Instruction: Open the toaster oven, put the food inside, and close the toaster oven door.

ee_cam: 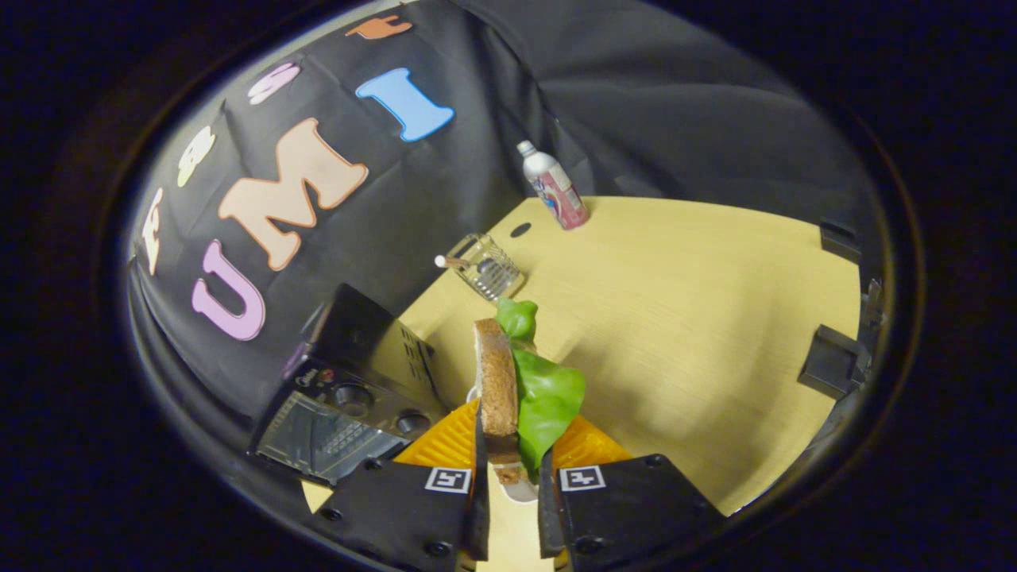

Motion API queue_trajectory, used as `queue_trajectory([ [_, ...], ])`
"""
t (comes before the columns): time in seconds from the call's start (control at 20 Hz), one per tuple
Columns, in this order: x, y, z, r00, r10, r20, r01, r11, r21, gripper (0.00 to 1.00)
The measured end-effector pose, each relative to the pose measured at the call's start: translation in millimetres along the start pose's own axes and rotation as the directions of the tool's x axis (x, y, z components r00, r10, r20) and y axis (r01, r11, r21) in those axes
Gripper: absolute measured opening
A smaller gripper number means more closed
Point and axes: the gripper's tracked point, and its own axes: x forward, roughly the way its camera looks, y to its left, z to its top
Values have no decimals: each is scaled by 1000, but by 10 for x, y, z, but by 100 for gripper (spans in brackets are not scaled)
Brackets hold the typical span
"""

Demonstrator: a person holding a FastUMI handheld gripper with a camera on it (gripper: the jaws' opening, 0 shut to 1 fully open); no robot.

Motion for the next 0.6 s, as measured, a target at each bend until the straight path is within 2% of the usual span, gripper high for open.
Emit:
queue_trajectory([
  [0.15,-236,209,58,998,40,46,-42,998,42,26],
  [0.3,-482,481,-71,993,92,68,-98,991,90,26],
  [0.6,-750,1086,-715,979,202,20,-203,963,179,26],
])
